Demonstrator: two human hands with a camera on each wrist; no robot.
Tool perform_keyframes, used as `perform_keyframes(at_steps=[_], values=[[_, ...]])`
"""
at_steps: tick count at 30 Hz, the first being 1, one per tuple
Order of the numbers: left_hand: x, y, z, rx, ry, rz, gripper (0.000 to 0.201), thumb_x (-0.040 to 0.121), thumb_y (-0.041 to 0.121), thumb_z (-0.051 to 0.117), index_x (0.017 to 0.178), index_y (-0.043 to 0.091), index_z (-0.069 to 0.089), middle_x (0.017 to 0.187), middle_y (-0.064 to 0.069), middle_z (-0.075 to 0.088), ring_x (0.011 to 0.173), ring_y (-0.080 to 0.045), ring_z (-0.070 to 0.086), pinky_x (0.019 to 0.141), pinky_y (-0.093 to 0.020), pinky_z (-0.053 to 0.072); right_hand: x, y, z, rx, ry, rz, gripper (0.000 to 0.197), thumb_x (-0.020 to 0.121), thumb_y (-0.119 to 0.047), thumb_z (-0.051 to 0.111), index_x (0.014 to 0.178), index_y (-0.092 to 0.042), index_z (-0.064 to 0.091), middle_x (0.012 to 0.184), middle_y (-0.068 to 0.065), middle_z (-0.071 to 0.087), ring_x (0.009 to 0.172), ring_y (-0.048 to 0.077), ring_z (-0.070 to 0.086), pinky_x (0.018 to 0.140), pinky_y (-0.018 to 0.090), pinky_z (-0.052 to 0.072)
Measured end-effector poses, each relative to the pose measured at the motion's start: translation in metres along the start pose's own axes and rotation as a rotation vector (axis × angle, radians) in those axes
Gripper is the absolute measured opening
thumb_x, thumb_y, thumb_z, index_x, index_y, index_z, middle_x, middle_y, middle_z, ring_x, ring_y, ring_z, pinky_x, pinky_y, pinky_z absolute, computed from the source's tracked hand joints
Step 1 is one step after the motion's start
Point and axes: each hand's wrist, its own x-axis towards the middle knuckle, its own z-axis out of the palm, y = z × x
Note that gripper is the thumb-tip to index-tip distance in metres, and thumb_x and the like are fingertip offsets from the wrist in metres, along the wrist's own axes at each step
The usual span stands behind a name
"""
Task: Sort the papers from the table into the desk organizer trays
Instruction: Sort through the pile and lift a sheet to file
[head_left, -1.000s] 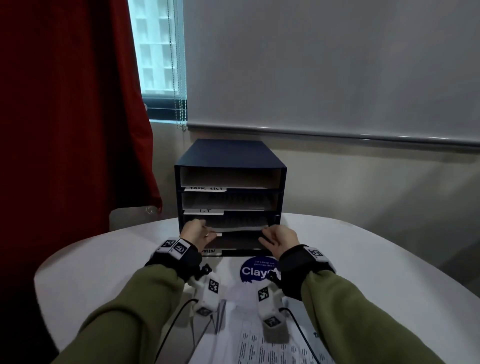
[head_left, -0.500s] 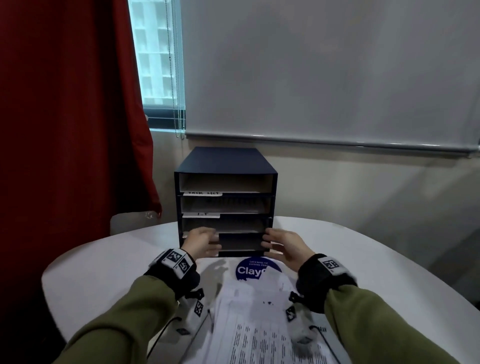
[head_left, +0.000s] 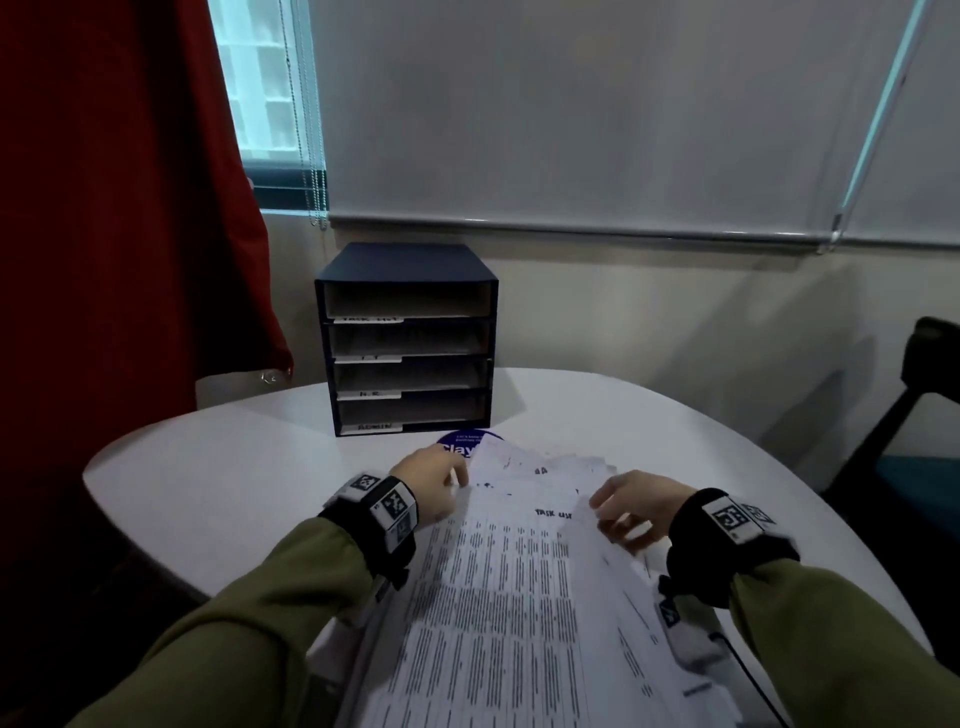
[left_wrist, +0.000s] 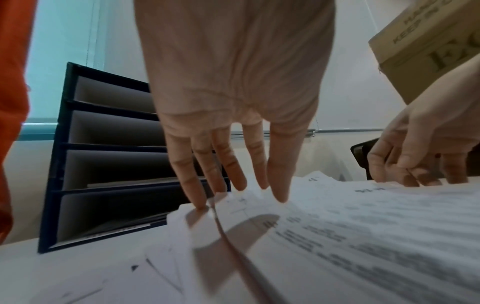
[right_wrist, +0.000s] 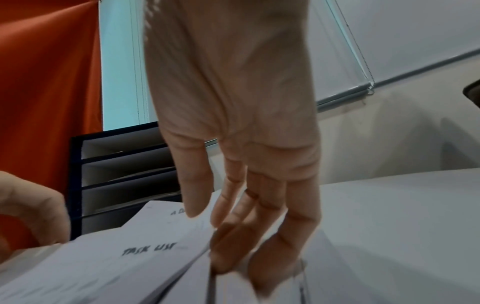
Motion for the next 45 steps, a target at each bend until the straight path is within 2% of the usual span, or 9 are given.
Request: perform_keyframes(at_steps=[4, 12, 18, 23, 29, 31, 34, 40, 45], values=[[-0.007, 0.005, 0.008, 0.047, -0.029, -0.001, 0.037, 0.076, 0.015, 0.059, 0.112, 0.024, 0.058, 0.112, 0.002, 0.054, 0.105, -0.018, 0.055, 0.09, -0.03, 0.05, -0.004, 0.002, 0.012, -0.071, 0.032, -0.041, 0.031, 0.077, -0.006, 0.071, 0.104, -0.016, 0.058, 0.072, 0.006, 0.057, 0.065, 0.018, 0.053, 0.056, 0.022, 0.046], [-0.012, -0.007, 0.009, -0.056, -0.057, -0.061, 0.047, 0.075, 0.027, 0.068, 0.117, 0.02, 0.048, 0.102, 0.002, 0.05, 0.096, -0.017, 0.051, 0.084, -0.03, 0.048, -0.005, -0.005, 0.023, -0.301, 0.161, -0.213, 0.021, 0.067, -0.002, 0.069, 0.068, -0.018, 0.055, 0.067, -0.004, 0.058, 0.059, 0.01, 0.051, 0.048, 0.018, 0.039], [-0.016, -0.025, -0.001, -0.042, 0.022, -0.074, 0.025, 0.094, 0.024, 0.049, 0.118, 0.018, 0.056, 0.115, -0.005, 0.058, 0.106, -0.021, 0.057, 0.094, -0.033, 0.047, -0.008, 0.001, 0.022, -0.202, 0.028, -0.274, 0.024, 0.073, 0.007, 0.061, 0.081, -0.015, 0.06, 0.065, 0.008, 0.061, 0.048, 0.016, 0.056, 0.046, 0.02, 0.045], [-0.021, -0.026, -0.002, -0.077, 0.038, -0.081, 0.023, 0.083, 0.008, 0.053, 0.098, 0.022, 0.062, 0.093, 0.002, 0.055, 0.087, -0.016, 0.056, 0.08, -0.03, 0.05, -0.001, 0.006, 0.033, -0.212, 0.035, -0.277, 0.014, 0.072, -0.002, 0.063, 0.076, -0.016, 0.062, 0.069, 0.01, 0.063, 0.055, 0.022, 0.057, 0.049, 0.024, 0.048], [-0.025, -0.03, -0.004, -0.203, 0.036, 0.002, 0.011, 0.082, 0.018, 0.067, 0.076, 0.025, 0.06, 0.078, 0.005, 0.06, 0.075, -0.013, 0.056, 0.065, -0.018, 0.045, 0.006, 0.007, 0.032, -0.097, 0.167, -0.274, 0.019, 0.082, -0.018, 0.069, 0.091, -0.016, 0.053, 0.08, 0.002, 0.057, 0.061, 0.016, 0.052, 0.046, 0.024, 0.042], [-0.026, -0.03, -0.006, -0.198, 0.024, 0.011, 0.011, 0.082, 0.019, 0.068, 0.076, 0.025, 0.061, 0.077, 0.005, 0.062, 0.075, -0.012, 0.058, 0.069, -0.02, 0.047, 0.007, 0.007, 0.033, -0.122, 0.197, -0.269, 0.022, 0.083, -0.016, 0.066, 0.097, -0.017, 0.05, 0.079, 0.003, 0.057, 0.057, 0.016, 0.051, 0.046, 0.023, 0.041], [-0.026, -0.028, -0.006, -0.187, -0.024, -0.005, 0.009, 0.082, 0.017, 0.067, 0.078, 0.025, 0.063, 0.075, 0.008, 0.062, 0.076, -0.012, 0.059, 0.07, -0.02, 0.047, 0.008, 0.005, 0.036, -0.236, 0.179, -0.281, 0.015, 0.08, -0.008, 0.066, 0.078, -0.019, 0.055, 0.071, 0.0, 0.057, 0.057, 0.012, 0.052, 0.05, 0.023, 0.044], [-0.024, -0.03, -0.005, -0.189, -0.032, -0.161, 0.021, 0.092, 0.014, 0.052, 0.11, 0.011, 0.061, 0.109, -0.009, 0.063, 0.085, -0.017, 0.052, 0.071, -0.023, 0.041, 0.004, 0.002, 0.038, -0.366, 0.152, -0.331, 0.023, 0.078, -0.007, 0.067, 0.067, -0.021, 0.052, 0.066, -0.002, 0.057, 0.059, 0.011, 0.053, 0.054, 0.021, 0.043], [-0.022, -0.031, -0.003, -0.339, -0.115, -0.24, 0.02, 0.081, 0.003, 0.058, 0.097, 0.015, 0.058, 0.077, -0.006, 0.064, 0.058, -0.02, 0.056, 0.063, -0.031, 0.05, 0.0, 0.002, 0.041, -0.438, 0.127, -0.4, 0.018, 0.08, -0.007, 0.066, 0.088, -0.02, 0.056, 0.08, 0.0, 0.057, 0.07, 0.016, 0.053, 0.058, 0.018, 0.042]])
